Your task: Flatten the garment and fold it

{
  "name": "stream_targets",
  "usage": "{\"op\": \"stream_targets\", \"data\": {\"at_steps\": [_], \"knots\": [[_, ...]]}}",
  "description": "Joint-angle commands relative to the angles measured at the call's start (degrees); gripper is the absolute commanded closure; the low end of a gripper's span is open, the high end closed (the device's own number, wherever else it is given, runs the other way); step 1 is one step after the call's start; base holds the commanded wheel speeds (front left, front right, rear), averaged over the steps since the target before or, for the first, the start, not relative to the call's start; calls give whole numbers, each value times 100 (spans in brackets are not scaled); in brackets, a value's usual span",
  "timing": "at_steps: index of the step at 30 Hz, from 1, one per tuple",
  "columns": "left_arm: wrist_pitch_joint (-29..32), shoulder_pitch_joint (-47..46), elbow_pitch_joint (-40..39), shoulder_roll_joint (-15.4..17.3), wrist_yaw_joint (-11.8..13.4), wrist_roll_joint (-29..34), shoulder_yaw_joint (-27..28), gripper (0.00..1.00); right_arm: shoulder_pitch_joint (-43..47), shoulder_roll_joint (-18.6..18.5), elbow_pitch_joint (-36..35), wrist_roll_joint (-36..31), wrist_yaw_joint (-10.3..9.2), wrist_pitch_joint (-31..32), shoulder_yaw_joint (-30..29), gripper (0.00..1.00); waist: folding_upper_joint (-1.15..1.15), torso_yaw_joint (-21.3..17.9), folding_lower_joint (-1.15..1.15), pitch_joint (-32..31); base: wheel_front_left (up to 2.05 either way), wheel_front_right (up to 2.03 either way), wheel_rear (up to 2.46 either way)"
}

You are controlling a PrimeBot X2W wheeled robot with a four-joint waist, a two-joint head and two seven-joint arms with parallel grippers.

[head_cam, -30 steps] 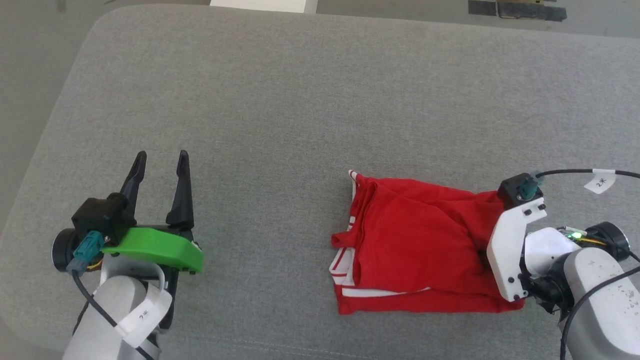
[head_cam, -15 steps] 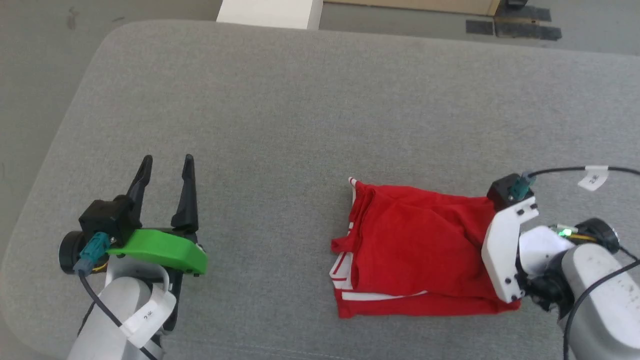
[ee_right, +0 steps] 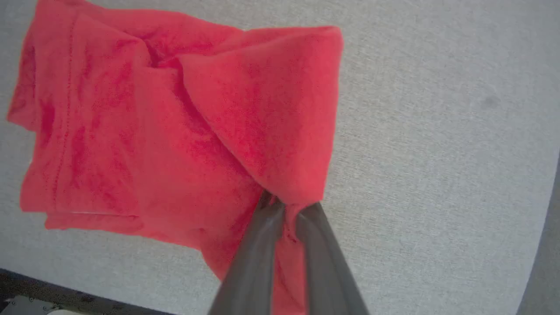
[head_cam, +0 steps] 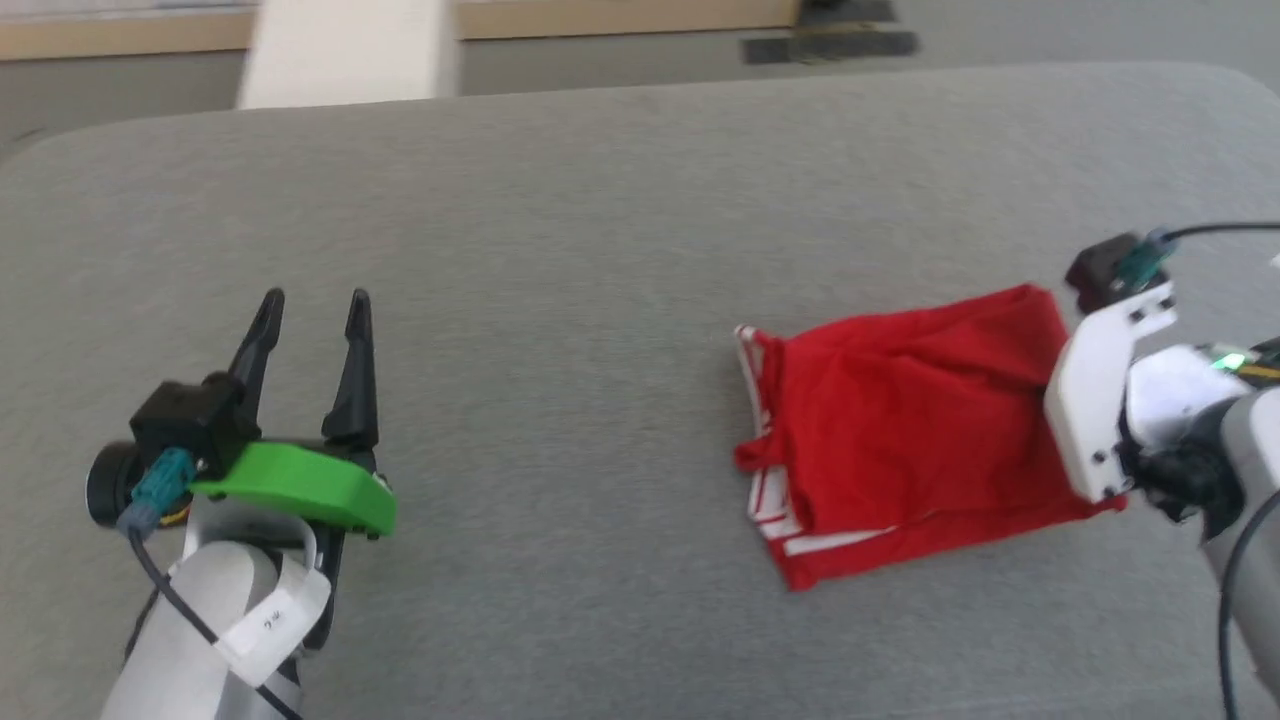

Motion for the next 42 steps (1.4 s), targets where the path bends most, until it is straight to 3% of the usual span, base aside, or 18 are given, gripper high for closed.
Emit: {"op": "stream_targets", "data": {"at_steps": [1,7,19,31,32,33,42], "knots": [[46,-158,-55,66,-17,12,-21,0,-178,-44,72,18,-9,-72,-85,100,0,-1033,0,579,0,0,0],[343,-508,-381,280,-5,148,-56,0,-669,-113,464,-108,-9,-388,-536,100,0,-1357,0,1232,0,0,0],[995,-1043,-1426,874,154,446,124,0,-1400,-481,1114,-840,-9,-905,-2226,100,0,-1183,0,2808,0,0,0],[1569,-880,-2350,1401,368,583,433,0,-2001,-163,1486,-2047,-9,-1351,-3816,100,0,-1218,0,3451,0,0,0],[1591,-862,-2382,1423,377,584,447,0,-2027,-142,1505,-2139,-9,-1419,-3854,64,0,-1230,0,3459,0,0,0],[1623,-836,-2413,1452,385,585,462,0,-2063,-111,1548,-2225,-9,-1466,-3905,0,0,-1251,0,3463,0,0,0],[1593,-715,-2377,1481,410,546,474,0,-2367,35,1624,-2421,-9,-2058,-4150,0,0,-1420,0,3141,0,0,0]]}}
